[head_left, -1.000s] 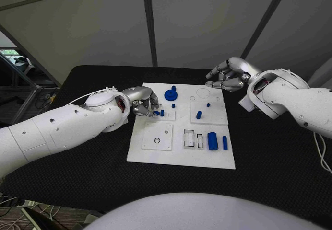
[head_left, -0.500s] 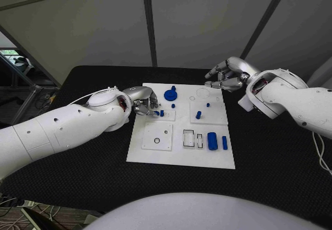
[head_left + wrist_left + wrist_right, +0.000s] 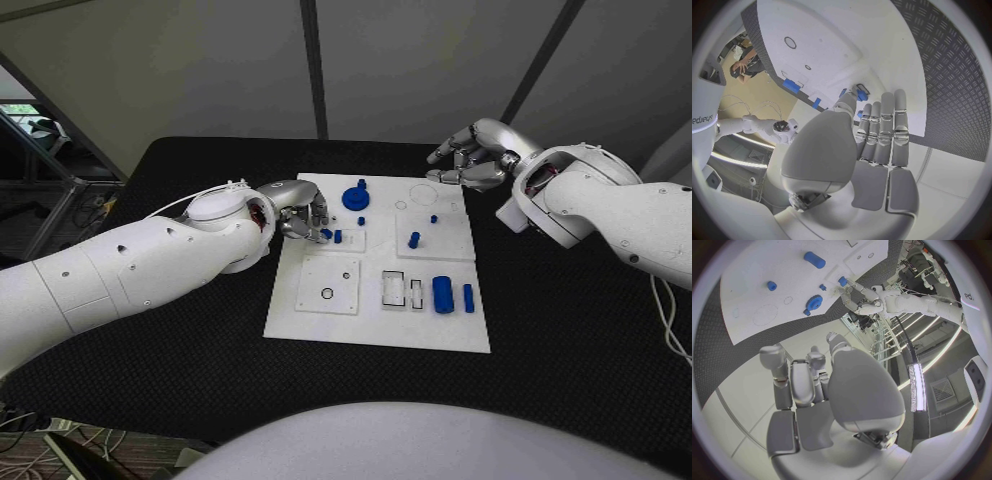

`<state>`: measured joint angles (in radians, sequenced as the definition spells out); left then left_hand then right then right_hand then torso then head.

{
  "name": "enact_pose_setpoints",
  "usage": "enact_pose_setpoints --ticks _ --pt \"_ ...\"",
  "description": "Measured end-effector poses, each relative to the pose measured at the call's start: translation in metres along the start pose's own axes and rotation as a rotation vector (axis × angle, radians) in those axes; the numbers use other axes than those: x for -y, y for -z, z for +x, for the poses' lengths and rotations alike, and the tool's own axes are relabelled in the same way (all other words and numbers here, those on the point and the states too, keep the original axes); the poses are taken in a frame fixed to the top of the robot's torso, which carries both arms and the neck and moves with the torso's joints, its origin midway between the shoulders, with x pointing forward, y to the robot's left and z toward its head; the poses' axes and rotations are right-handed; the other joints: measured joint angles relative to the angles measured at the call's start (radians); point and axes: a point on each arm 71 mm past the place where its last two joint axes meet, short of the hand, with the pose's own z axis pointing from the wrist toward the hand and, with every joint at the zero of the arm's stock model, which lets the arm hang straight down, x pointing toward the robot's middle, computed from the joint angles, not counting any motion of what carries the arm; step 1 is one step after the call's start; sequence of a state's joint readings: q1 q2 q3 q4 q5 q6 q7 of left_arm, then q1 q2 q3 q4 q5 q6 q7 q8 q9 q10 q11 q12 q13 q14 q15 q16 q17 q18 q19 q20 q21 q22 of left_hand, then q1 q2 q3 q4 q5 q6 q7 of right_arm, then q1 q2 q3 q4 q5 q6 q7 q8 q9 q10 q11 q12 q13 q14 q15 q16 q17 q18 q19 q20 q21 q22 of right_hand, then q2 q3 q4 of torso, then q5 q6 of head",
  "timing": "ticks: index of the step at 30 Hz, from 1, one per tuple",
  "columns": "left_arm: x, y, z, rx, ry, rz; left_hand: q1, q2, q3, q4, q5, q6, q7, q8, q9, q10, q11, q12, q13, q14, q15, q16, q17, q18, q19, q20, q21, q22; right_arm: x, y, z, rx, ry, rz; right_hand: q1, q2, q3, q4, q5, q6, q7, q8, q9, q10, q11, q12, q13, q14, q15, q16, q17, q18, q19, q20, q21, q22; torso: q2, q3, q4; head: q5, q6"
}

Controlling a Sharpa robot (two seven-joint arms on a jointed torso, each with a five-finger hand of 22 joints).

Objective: Assemble the parts on the task board

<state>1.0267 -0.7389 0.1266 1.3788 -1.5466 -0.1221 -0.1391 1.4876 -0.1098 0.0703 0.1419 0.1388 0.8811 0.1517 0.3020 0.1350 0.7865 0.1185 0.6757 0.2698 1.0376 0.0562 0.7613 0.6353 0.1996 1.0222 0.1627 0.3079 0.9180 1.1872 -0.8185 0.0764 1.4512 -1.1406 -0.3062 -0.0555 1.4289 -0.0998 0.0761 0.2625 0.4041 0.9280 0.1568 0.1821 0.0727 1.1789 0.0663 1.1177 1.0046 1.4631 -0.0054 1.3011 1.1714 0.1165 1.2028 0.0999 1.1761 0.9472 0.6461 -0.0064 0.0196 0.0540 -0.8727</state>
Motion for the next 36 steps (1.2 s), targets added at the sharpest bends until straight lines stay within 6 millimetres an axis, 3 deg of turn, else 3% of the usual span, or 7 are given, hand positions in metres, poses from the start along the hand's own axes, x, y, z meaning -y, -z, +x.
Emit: enact_pose_setpoints --ticks 12,20,25,36 --pt "0.0008 0.0009 0.0002 -0.010 -0.003 0.004 0.036 0.044 0.014 -0.005 0.000 0.054 -0.021 -0.023 -0.029 -0.039 0.007 0.017 -0.007 -0.022 0.006 0.029 -0.011 0.000 0.000 0.000 0.000 0.005 0.0000 -0.0001 0.0001 -0.001 0.000 0.000 0.000 0.000 0.000 0.000 0.000 0.000 0.000 0.000 0.000 0.000 0.000 0.000 0.000 0.000 0.000 0.000 0.000 0.000 0.000 0.000 0.000 0.000 0.000 -0.0002 0.0003 -0.001 0.000" --pt "0.0009 0.0025 -0.0001 -0.013 -0.003 0.012 0.076 0.084 0.066 -0.023 0.000 0.081 -0.026 -0.051 -0.053 -0.067 0.016 0.025 -0.019 -0.046 0.007 0.052 -0.018 0.000 -0.006 -0.005 0.009 0.028 0.0000 -0.0001 0.0001 -0.001 0.000 0.000 0.000 0.000 0.000 0.000 0.000 0.000 0.000 0.000 0.000 0.000 0.000 0.000 0.000 0.000 0.000 0.000 0.000 0.000 0.000 0.000 0.000 0.000 0.000 -0.0003 0.0008 0.001 0.000" --pt "0.0003 0.0030 -0.0007 -0.013 -0.002 0.014 0.085 0.093 0.091 -0.035 0.000 0.089 -0.025 -0.067 -0.062 -0.075 0.018 0.029 -0.026 -0.058 0.009 0.064 -0.021 0.000 -0.021 -0.006 0.024 0.049 0.0001 -0.0001 0.0001 -0.001 0.000 0.000 0.000 0.000 0.000 0.000 0.000 0.000 0.000 0.000 0.000 0.000 0.000 0.000 0.001 0.000 0.000 0.000 0.000 0.000 0.000 0.000 0.000 0.000 0.000 -0.0003 0.0008 0.002 0.000" --pt "-0.0035 0.0052 -0.0023 -0.013 0.000 0.009 0.081 0.088 0.167 -0.075 0.000 0.116 -0.023 -0.111 -0.072 -0.091 0.022 0.045 -0.050 -0.081 0.011 0.099 -0.042 0.000 -0.068 -0.007 0.086 0.140 0.0004 -0.0003 0.0000 -0.001 0.000 0.001 0.000 0.000 0.000 0.000 0.000 0.000 0.000 0.000 0.000 0.000 0.000 0.000 0.001 0.000 0.000 0.000 0.000 0.000 0.000 0.000 0.000 0.000 0.000 -0.0003 0.0008 0.004 0.000"
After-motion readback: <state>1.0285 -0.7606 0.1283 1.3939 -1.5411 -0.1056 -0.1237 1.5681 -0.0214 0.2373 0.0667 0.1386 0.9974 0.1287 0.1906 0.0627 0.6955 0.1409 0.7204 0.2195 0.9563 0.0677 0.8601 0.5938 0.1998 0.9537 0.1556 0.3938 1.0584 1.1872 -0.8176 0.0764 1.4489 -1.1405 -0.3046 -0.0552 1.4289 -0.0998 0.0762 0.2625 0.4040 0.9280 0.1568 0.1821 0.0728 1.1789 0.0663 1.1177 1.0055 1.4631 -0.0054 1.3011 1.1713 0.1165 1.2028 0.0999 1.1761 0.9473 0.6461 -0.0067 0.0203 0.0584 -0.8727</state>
